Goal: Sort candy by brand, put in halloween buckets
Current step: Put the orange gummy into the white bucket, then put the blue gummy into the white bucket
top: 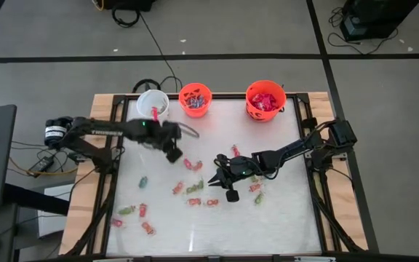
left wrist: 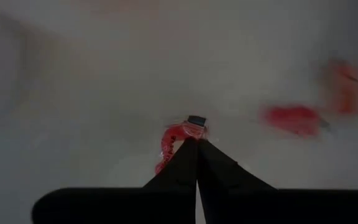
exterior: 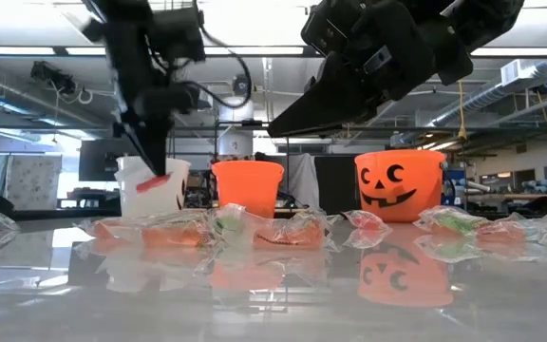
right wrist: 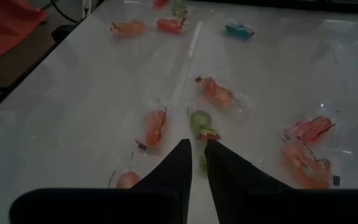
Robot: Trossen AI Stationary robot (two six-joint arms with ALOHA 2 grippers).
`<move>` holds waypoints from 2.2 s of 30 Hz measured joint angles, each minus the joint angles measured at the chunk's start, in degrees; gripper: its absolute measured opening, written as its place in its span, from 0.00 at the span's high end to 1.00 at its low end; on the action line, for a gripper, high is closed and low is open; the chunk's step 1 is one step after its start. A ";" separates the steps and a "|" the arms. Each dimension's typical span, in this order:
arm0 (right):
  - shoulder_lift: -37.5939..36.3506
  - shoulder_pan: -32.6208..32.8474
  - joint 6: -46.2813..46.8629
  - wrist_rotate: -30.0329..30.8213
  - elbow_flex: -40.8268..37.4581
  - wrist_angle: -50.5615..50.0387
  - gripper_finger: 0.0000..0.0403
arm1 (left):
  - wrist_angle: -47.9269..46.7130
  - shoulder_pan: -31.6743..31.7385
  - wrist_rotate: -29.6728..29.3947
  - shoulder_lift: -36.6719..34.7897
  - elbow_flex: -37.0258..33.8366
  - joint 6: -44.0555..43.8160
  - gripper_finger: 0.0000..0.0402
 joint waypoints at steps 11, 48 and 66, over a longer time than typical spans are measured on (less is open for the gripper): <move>0.00 -0.79 -1.42 0.00 0.00 -1.92 0.85 | 0.16 15.34 3.62 -0.22 9.85 14.48 0.98; 0.00 -2.00 5.72 4.58 0.00 -1.32 0.85 | -20.20 34.77 -7.46 -7.28 17.29 22.75 0.79; 0.00 -1.24 9.33 3.93 0.00 1.92 0.85 | -20.10 -0.31 -5.35 -23.01 -6.68 -16.19 0.88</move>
